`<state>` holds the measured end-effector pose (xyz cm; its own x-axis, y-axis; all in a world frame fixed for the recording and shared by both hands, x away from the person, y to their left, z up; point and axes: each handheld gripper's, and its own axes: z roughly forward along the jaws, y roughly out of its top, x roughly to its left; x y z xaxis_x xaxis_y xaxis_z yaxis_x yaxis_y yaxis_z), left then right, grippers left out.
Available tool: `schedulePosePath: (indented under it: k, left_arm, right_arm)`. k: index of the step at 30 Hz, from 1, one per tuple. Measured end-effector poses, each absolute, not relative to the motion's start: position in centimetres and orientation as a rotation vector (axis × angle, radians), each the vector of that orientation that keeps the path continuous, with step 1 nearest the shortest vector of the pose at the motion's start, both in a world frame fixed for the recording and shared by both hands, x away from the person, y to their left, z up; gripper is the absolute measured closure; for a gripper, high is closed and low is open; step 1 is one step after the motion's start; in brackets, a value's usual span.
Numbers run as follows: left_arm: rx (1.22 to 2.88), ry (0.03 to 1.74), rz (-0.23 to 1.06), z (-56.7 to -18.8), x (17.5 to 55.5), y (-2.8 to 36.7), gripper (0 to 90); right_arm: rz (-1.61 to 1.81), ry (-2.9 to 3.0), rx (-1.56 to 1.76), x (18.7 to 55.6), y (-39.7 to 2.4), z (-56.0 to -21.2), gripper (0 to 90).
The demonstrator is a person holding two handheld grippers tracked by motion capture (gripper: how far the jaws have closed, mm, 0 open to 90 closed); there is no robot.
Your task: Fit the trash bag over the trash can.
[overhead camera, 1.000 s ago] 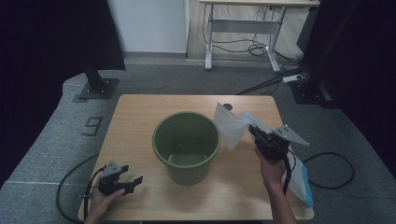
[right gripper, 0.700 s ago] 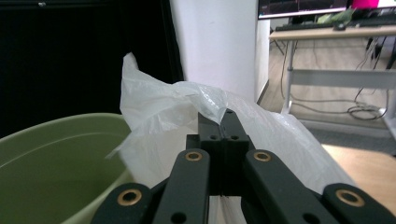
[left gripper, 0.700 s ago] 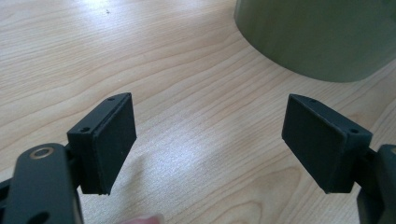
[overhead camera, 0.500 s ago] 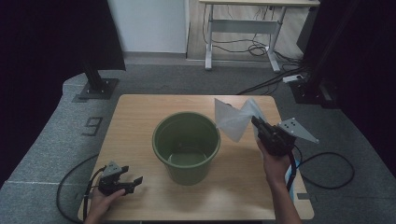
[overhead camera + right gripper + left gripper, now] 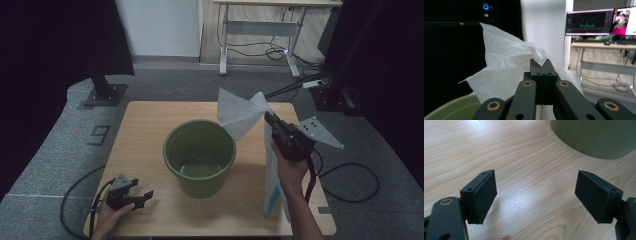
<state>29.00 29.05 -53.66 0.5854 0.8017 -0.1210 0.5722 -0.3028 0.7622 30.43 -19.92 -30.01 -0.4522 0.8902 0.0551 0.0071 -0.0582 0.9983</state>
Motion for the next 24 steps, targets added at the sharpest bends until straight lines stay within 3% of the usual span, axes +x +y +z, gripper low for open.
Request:
schedulePosePath:
  k: [7, 24]
  left_arm:
    - [2.0, 1.092, 0.366, -53.6, 29.0, 29.1, 17.8]
    - [2.016, 1.086, 0.369, -53.5, 28.9, 28.7, 17.7]
  right_arm:
    - [1.616, 1.507, 0.929, 30.0, -18.8, -27.6, 88.9]
    - [1.547, 1.675, 0.874, 28.7, -16.0, -33.3, 88.9]
